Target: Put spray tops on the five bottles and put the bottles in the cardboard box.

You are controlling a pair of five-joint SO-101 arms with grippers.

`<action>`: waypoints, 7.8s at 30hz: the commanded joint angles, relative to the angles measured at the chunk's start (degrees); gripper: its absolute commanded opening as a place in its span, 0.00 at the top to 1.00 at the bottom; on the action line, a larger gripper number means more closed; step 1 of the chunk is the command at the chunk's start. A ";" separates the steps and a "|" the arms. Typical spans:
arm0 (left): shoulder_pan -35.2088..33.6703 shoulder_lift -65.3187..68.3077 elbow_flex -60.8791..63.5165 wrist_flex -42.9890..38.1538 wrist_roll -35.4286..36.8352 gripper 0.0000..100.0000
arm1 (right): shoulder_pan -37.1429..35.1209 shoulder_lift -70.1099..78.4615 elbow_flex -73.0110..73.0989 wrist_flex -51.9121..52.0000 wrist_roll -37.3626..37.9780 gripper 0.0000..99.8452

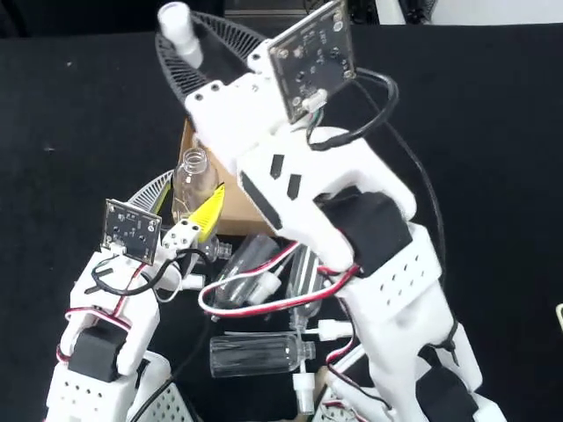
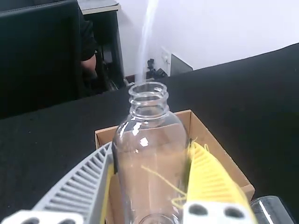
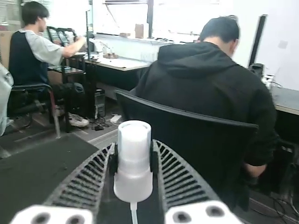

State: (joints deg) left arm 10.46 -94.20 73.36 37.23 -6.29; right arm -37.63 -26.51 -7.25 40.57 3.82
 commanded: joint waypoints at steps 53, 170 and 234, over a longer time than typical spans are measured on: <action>0.31 -0.53 -0.75 -0.35 0.35 0.96 | -0.88 -1.98 5.76 12.31 0.53 0.94; -13.67 122.55 -32.31 -106.73 7.56 0.97 | 35.96 -41.71 88.31 -23.91 -1.93 0.97; -16.31 69.89 -13.85 -47.21 6.42 0.73 | 35.96 -41.71 88.40 -23.91 -1.93 0.97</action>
State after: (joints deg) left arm -4.13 -12.88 62.90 -34.15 0.40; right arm -2.55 -66.95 81.36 18.15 2.33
